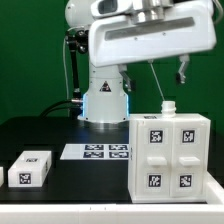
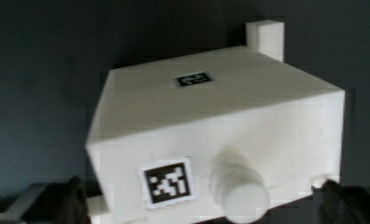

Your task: Assemble cabinet

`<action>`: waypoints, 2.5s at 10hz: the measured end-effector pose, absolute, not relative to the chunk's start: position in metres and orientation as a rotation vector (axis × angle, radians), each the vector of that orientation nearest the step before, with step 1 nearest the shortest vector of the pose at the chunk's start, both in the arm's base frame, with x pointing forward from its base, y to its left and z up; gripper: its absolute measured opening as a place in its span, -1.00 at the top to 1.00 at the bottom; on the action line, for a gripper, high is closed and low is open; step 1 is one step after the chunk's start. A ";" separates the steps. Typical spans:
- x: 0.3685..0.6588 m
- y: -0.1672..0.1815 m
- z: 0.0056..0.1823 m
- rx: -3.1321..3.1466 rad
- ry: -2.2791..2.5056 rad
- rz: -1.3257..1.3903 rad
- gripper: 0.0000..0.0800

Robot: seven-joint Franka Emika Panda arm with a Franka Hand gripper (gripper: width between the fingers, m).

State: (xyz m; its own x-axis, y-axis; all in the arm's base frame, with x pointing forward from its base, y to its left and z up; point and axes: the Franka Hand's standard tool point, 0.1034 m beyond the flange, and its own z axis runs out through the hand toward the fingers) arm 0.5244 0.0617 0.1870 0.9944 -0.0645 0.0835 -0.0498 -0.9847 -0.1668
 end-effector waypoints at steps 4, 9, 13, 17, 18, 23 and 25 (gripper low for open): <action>0.518 0.024 0.177 -2.986 0.101 -0.136 -0.62; 0.508 -0.025 0.153 -3.015 0.088 -0.101 -0.62; 0.497 -0.071 0.115 -3.078 0.057 -0.178 -0.62; 0.488 -0.095 0.084 -3.110 0.068 -0.079 -0.62; 0.492 -0.104 0.077 -3.114 0.111 -0.010 -0.62; 0.492 -0.114 0.070 -3.118 0.112 0.006 -0.62; 0.492 -0.137 0.055 -3.160 0.014 0.026 -0.62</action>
Offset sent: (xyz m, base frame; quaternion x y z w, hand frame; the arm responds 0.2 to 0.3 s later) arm 0.0000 0.0000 0.0000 0.0000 0.0000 0.0000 1.0000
